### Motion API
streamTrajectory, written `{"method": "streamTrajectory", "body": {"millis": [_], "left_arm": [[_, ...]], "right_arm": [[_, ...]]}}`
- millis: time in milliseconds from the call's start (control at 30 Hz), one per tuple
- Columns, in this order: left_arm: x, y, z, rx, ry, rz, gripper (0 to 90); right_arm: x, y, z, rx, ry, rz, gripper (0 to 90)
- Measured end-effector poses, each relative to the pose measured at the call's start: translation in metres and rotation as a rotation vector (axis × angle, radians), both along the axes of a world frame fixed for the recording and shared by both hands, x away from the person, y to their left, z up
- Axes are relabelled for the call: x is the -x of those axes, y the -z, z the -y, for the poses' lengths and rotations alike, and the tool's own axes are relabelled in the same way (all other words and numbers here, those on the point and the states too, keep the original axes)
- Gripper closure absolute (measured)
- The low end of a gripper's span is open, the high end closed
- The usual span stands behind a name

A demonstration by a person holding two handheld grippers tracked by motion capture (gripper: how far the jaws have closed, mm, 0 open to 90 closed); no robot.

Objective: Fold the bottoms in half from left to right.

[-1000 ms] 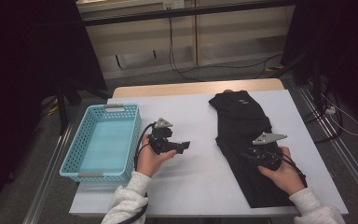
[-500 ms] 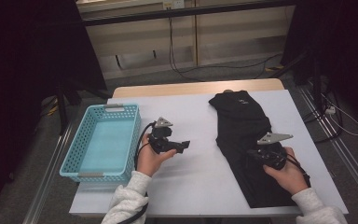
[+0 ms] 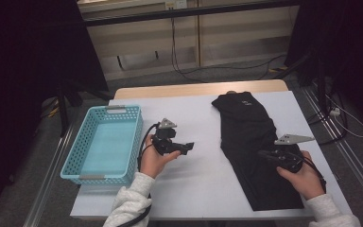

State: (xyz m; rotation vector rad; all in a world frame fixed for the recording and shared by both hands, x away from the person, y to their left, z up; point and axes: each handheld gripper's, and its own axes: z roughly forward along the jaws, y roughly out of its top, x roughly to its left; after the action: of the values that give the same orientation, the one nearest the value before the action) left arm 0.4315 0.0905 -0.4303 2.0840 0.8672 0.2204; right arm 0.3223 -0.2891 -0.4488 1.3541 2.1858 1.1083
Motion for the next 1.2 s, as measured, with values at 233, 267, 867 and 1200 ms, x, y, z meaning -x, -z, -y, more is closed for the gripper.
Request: {"method": "streamTrajectory", "body": {"millis": [233, 267, 867, 1200], "left_arm": [[0.000, 0.001, 0.000, -0.011, 0.008, -0.001, 10.1], [0.000, 0.001, 0.000, -0.012, 0.009, -0.002, 10.1], [0.000, 0.001, -0.001, 0.001, -0.004, -0.004, 10.6], [0.000, 0.001, 0.000, 0.011, -0.007, -0.008, 10.7]], "right_arm": [[0.003, -0.005, -0.007, 0.012, -0.017, 0.015, 73.4], [0.004, -0.004, -0.010, 0.016, -0.027, 0.011, 71.1], [0.007, 0.001, -0.012, 0.029, -0.053, -0.027, 89.9], [0.019, -0.010, 0.005, 0.001, -0.026, 0.007, 90.0]]}}
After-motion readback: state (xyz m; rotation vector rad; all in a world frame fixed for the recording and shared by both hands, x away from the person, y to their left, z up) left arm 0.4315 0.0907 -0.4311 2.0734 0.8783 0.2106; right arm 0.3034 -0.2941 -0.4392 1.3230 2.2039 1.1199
